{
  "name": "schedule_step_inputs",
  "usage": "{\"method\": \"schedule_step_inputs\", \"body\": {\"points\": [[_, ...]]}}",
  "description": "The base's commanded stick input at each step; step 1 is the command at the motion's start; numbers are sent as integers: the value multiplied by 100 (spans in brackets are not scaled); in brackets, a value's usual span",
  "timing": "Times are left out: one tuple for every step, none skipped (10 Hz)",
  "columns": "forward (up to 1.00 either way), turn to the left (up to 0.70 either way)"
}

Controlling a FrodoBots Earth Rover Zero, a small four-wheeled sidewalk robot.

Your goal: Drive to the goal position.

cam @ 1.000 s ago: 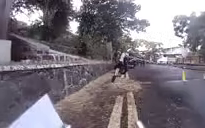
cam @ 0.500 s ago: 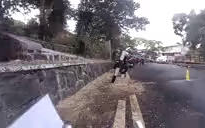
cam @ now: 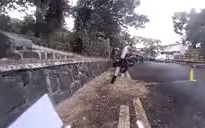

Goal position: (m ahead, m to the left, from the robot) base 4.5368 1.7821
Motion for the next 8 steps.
{"method": "schedule_step_inputs", "body": {"points": [[50,-38],[50,0],[50,0],[50,0],[50,0],[50,0],[50,0],[50,-16]]}}
